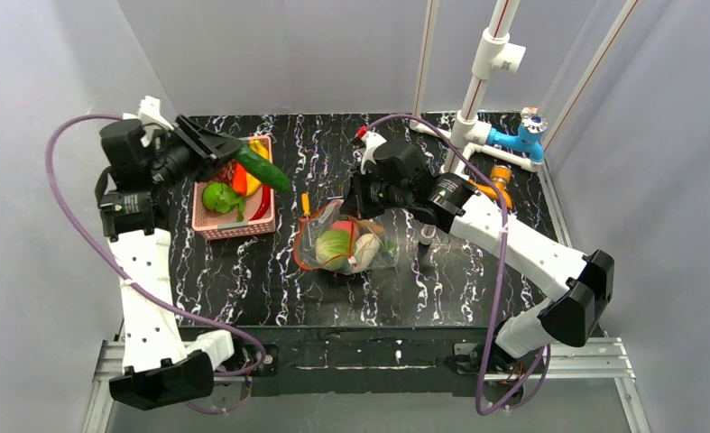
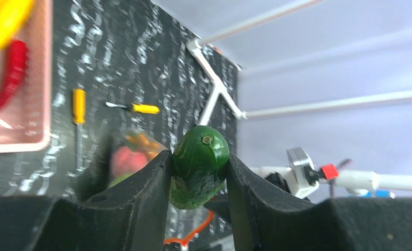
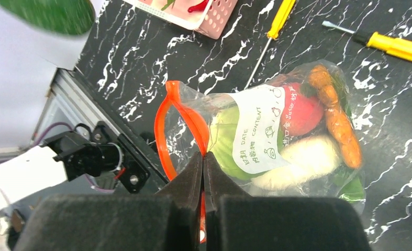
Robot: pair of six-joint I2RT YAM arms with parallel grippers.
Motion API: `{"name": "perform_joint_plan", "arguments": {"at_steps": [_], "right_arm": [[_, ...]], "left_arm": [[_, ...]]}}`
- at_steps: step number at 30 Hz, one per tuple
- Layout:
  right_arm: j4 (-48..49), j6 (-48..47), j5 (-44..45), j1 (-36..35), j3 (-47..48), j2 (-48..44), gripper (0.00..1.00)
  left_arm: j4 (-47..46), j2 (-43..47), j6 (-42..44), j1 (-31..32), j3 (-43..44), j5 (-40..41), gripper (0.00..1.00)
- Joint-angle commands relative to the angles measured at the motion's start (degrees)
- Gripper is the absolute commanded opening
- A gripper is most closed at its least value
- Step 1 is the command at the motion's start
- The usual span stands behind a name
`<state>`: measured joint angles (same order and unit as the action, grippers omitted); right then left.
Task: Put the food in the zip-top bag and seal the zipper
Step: Pick up the fake vegetable from the bin, then place the fake vegetable in the zipper food storage bag.
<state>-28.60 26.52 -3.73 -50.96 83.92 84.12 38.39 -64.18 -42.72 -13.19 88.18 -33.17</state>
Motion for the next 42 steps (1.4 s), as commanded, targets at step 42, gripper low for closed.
{"name": "perform_joint_plan", "arguments": {"at_steps": [42], "right_arm": [[12.69,24.01,-15.26,6.76,2.02,4.11,0.01]], "left_arm": [[-36.64,21.07,-15.16,37.93,-47.51,29.13,0.08]]}}
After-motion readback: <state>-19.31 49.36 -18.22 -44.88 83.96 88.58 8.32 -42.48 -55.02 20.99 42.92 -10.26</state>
